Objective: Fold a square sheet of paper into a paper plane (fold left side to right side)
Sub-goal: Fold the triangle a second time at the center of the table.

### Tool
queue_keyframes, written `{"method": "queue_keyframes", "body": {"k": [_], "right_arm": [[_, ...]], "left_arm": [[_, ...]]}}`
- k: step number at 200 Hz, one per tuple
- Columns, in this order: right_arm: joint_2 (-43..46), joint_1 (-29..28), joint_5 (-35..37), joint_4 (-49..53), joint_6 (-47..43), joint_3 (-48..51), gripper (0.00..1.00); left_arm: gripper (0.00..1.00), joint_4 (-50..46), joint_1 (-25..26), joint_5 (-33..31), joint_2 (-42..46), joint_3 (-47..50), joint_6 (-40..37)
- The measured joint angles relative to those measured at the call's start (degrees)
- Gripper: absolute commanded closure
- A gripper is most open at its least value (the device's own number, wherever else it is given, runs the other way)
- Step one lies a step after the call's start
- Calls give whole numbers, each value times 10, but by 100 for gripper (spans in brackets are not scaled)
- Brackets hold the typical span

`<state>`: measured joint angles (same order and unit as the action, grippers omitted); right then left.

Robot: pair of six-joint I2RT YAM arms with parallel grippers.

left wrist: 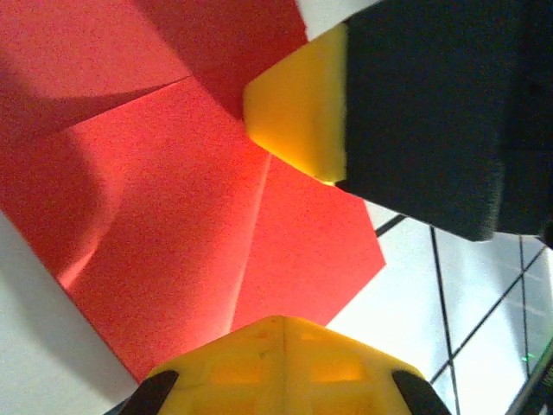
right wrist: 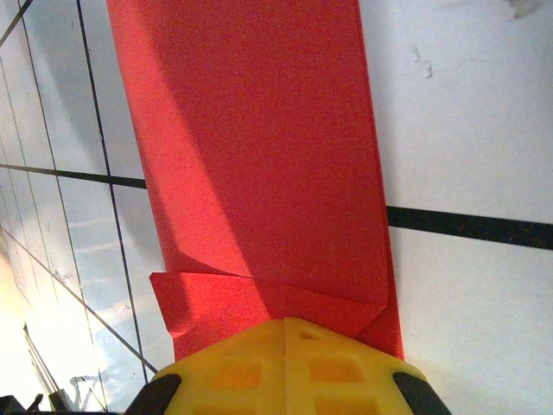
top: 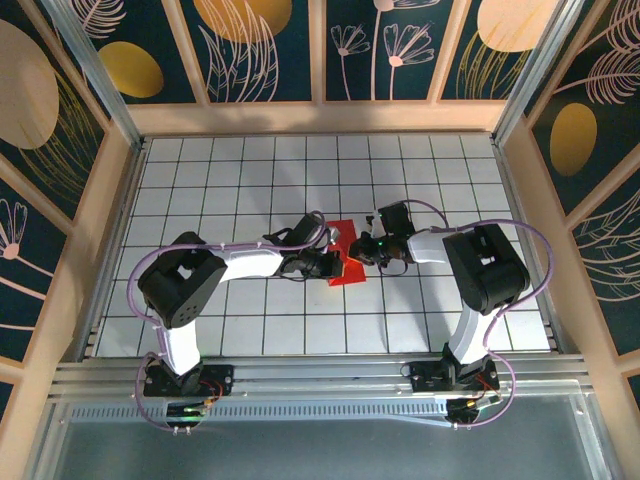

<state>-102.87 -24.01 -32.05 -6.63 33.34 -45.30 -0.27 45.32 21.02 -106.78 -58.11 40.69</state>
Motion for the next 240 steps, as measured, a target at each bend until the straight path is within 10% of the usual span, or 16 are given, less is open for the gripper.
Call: {"method": "queue_keyframes", "body": {"k": [240], "right_arm": [[53, -55, 16, 19, 42, 20, 100]], "left_arm": [[100, 16, 0, -25, -10, 24, 0]]}}
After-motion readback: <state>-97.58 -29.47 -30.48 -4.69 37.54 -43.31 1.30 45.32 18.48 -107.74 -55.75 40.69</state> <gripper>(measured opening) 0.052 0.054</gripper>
